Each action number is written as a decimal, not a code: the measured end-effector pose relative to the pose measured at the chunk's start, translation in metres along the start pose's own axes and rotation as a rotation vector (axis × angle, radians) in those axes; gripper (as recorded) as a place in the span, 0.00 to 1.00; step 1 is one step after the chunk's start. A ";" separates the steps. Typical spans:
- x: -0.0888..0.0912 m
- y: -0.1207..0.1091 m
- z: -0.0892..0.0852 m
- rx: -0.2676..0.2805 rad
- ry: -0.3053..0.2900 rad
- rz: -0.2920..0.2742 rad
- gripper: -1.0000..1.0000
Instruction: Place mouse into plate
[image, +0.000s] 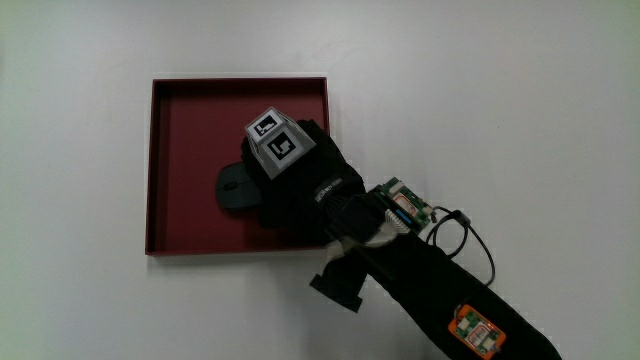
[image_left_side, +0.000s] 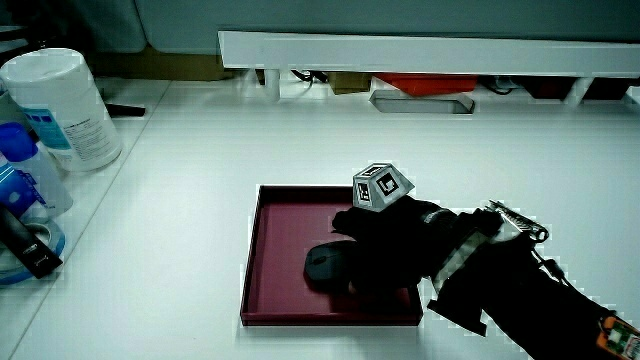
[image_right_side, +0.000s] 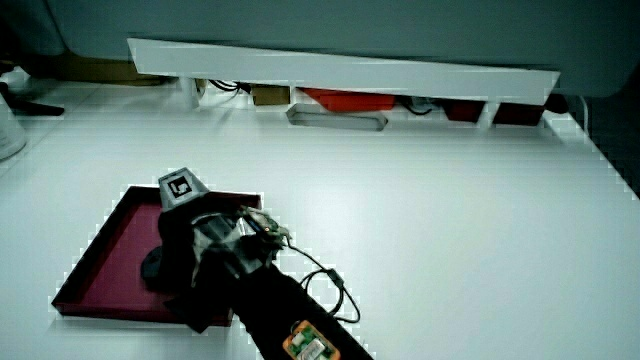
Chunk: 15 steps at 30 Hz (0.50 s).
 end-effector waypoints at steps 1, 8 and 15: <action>0.000 -0.005 0.001 0.011 0.007 0.013 0.18; -0.012 -0.049 0.015 0.133 0.009 0.104 0.00; -0.031 -0.108 0.026 0.269 -0.030 0.231 0.00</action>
